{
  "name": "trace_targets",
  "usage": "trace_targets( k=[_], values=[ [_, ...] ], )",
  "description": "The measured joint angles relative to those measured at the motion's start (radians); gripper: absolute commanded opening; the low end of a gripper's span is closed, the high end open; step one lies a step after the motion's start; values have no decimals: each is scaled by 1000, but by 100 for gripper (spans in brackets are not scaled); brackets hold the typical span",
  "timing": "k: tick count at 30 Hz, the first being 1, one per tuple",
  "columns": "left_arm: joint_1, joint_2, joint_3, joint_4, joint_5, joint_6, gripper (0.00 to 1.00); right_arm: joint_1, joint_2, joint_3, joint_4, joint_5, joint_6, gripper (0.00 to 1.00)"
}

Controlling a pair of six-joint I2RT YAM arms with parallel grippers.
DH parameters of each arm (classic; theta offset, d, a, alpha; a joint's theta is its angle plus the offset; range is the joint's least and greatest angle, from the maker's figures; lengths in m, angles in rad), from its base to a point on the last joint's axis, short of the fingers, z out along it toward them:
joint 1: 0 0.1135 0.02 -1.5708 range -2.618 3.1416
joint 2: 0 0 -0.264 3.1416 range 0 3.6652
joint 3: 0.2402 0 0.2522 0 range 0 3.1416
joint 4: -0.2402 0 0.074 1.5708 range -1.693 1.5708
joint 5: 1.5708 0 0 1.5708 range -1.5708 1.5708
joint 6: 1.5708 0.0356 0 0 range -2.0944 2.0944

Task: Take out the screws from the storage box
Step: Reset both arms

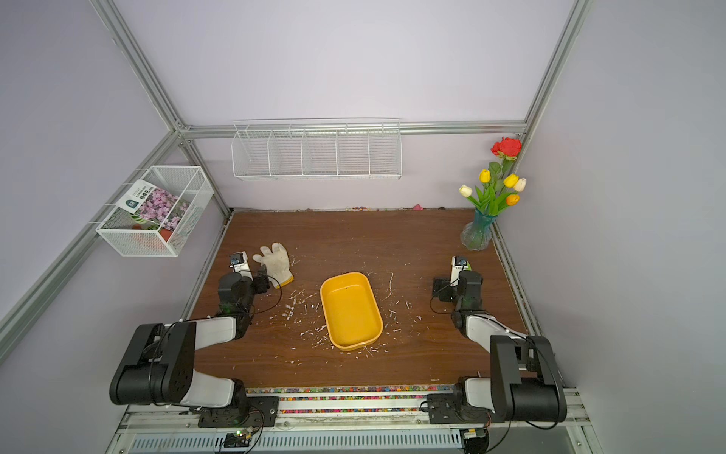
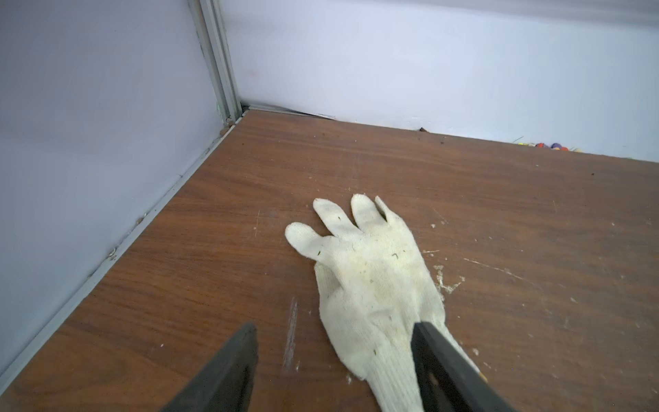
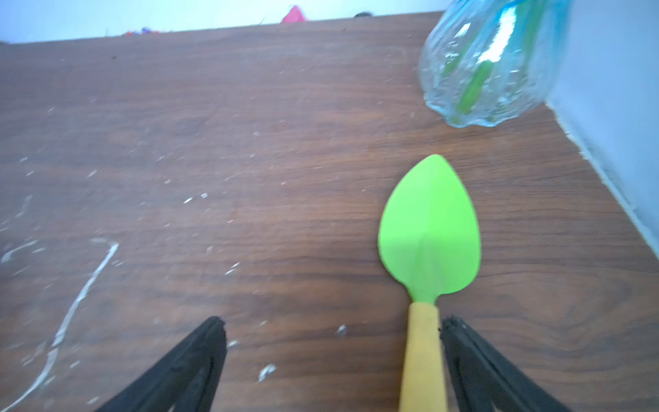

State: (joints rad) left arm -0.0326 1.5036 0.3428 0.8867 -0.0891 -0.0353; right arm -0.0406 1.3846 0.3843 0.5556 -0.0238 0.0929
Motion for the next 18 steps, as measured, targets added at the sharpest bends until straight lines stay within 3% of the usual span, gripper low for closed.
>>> trace_targets(
  k=[3, 4, 5, 18],
  values=[
    [0, 27, -40, 31, 7, 14, 79, -4, 87, -18, 149, -21, -5, 98],
    [0, 26, -36, 34, 9, 17, 84, -4, 103, -16, 168, -35, -11, 98],
    [0, 26, -32, 44, 8, 21, 100, -4, 111, -12, 175, -47, -19, 98],
    [2, 37, -27, 135, -5, 24, 100, 14, 164, -12, 354, -47, -49, 99]
  ],
)
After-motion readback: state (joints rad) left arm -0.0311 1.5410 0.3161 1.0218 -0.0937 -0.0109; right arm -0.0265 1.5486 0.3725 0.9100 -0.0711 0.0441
